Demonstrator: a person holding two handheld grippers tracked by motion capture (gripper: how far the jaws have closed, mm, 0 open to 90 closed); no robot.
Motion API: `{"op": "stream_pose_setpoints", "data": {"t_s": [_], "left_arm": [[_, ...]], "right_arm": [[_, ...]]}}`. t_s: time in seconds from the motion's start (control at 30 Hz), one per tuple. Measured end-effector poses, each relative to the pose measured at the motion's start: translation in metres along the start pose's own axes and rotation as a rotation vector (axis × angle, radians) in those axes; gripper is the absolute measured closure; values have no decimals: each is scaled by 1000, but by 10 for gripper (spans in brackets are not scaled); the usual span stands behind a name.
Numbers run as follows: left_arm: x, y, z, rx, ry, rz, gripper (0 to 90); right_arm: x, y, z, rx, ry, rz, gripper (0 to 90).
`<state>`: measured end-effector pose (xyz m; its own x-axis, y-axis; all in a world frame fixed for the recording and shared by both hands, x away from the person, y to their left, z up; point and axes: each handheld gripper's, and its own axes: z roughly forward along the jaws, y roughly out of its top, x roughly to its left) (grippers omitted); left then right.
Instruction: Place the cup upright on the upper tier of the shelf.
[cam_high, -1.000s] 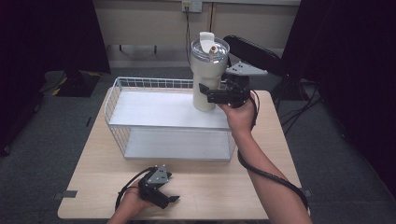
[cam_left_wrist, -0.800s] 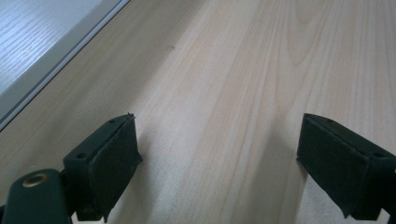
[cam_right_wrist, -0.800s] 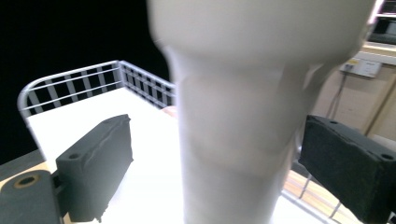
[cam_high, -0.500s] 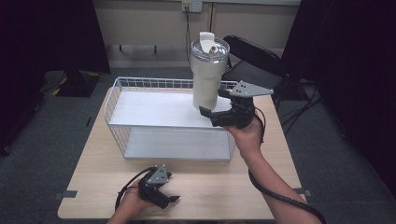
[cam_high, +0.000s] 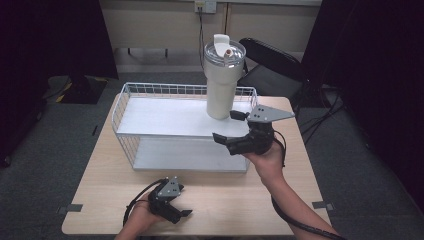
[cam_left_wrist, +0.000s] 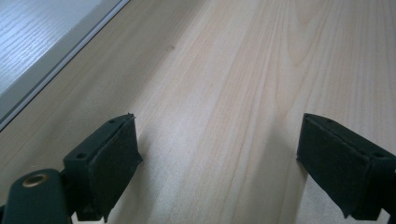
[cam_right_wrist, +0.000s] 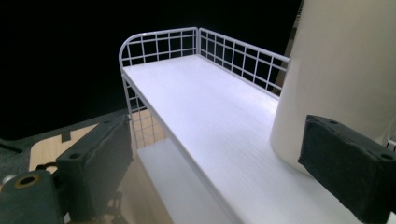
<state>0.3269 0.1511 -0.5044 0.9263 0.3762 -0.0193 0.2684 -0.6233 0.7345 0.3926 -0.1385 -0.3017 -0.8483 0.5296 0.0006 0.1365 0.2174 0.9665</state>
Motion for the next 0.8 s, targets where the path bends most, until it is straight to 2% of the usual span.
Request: {"op": "stream_pose_setpoints", "data": {"t_s": [0.27, 0.37, 0.6, 0.8], "left_arm": [[0, 0, 0, -1, 0, 0, 120], [0, 0, 0, 3, 1, 4, 120], [0, 0, 0, 4, 0, 2, 120], [0, 0, 0, 4, 0, 2, 120]], "right_arm": [[5, -12, -10, 11, 27, -19, 88], [7, -19, -15, 33, 49, -26, 87], [10, -29, -24, 29, 56, -32, 88], [11, -46, -28, 49, 68, -14, 88]]}}
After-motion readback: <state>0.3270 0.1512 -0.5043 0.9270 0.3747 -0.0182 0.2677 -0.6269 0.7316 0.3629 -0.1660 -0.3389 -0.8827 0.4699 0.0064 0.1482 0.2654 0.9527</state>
